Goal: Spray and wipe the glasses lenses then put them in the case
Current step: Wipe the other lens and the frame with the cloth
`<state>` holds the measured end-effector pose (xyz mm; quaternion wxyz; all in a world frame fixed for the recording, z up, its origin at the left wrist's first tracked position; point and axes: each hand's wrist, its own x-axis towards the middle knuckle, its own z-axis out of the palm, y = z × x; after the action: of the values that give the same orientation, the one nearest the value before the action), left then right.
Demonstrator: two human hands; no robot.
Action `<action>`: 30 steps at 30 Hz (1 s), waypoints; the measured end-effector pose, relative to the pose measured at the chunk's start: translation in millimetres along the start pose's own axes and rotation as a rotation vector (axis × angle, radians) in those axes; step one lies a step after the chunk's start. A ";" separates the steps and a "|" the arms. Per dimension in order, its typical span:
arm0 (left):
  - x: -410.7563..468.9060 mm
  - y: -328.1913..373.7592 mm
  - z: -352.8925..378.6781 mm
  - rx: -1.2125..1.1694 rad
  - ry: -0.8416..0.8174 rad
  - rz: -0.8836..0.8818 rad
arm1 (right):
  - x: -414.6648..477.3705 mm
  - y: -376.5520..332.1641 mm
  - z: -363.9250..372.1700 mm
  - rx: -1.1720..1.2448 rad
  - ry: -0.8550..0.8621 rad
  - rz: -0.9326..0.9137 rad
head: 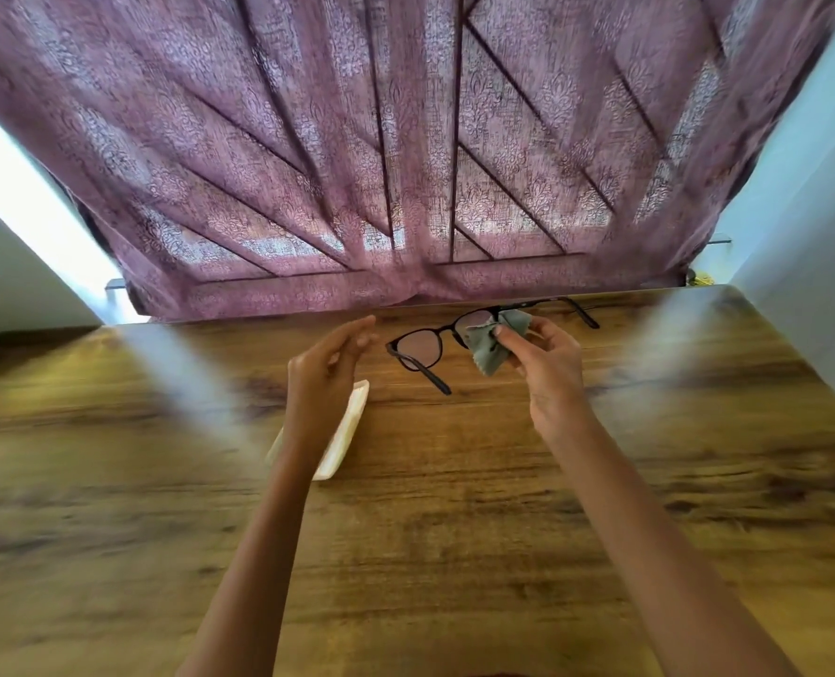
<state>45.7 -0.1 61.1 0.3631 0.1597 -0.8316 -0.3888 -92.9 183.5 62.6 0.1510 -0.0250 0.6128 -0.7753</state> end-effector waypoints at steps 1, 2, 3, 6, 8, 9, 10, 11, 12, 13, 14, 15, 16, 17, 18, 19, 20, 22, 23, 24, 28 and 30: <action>8.3 1.1 -2.6 0.008 -0.030 -0.057 | -1.3 0.1 0.8 -0.001 -0.010 -0.007; 17.6 2.5 -5.4 0.009 -0.089 -0.114 | -2.5 0.2 2.0 -0.004 -0.021 -0.016; 27.3 4.6 -7.9 -0.002 -0.174 -0.164 | -3.5 0.7 3.4 -0.012 -0.028 -0.030; 53.3 14.0 -10.3 -0.077 -0.504 -0.232 | -5.6 2.3 6.8 -0.043 -0.040 -0.074; 64.3 20.8 -7.1 -0.081 -0.691 -0.250 | -7.4 3.8 9.6 -0.043 -0.065 -0.094; 68.2 22.9 -5.0 -0.054 -0.749 -0.251 | -7.9 4.8 10.8 -0.043 -0.074 -0.099; 71.7 24.4 -3.2 -0.026 -0.788 -0.251 | -8.2 5.7 11.5 -0.043 -0.079 -0.101; 74.5 25.4 -1.6 -0.007 -0.818 -0.249 | -8.1 6.7 11.9 -0.045 -0.083 -0.103; 77.2 25.8 -0.1 0.001 -0.844 -0.246 | -7.8 7.6 11.9 -0.048 -0.085 -0.106; 79.3 26.0 1.3 0.001 -0.868 -0.246 | -7.6 8.2 11.9 -0.051 -0.085 -0.107; 81.1 26.4 2.1 -0.005 -0.888 -0.249 | -7.3 8.7 11.8 -0.053 -0.085 -0.105; 82.5 26.9 3.0 -0.014 -0.908 -0.252 | -6.9 9.4 11.4 -0.051 -0.084 -0.103; 83.7 27.1 3.7 -0.021 -0.925 -0.252 | -6.5 10.0 10.9 -0.046 -0.082 -0.101; 84.6 27.4 4.6 -0.024 -0.940 -0.247 | -6.4 10.1 10.3 -0.038 -0.078 -0.098; 85.1 27.8 5.4 -0.023 -0.953 -0.241 | -6.2 9.6 9.8 -0.030 -0.075 -0.101; 85.4 28.1 6.0 -0.019 -0.964 -0.233 | -5.8 9.4 9.4 -0.029 -0.073 -0.111; 85.8 28.3 6.7 -0.014 -0.974 -0.223 | -5.4 9.3 8.8 -0.037 -0.072 -0.122; 87.0 27.9 8.6 -0.005 -0.984 -0.208 | -6.5 8.0 8.7 -0.063 -0.070 -0.139; 87.3 27.5 9.3 0.001 -0.986 -0.203 | -6.7 8.0 8.5 -0.078 -0.069 -0.155; 87.9 27.5 9.7 0.009 -0.986 -0.201 | -6.7 8.2 8.3 -0.097 -0.067 -0.178; 89.2 26.2 11.0 0.046 -0.986 -0.195 | -9.2 7.2 7.6 -0.226 -0.050 -0.311; 89.9 26.2 10.7 0.064 -0.988 -0.185 | -10.8 7.6 6.9 -0.363 -0.009 -0.390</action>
<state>-23.3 -26.7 119.5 -0.1150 0.0406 -0.8981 -0.4226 -79.5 178.3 58.6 -0.0056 -0.1725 0.7248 -0.6670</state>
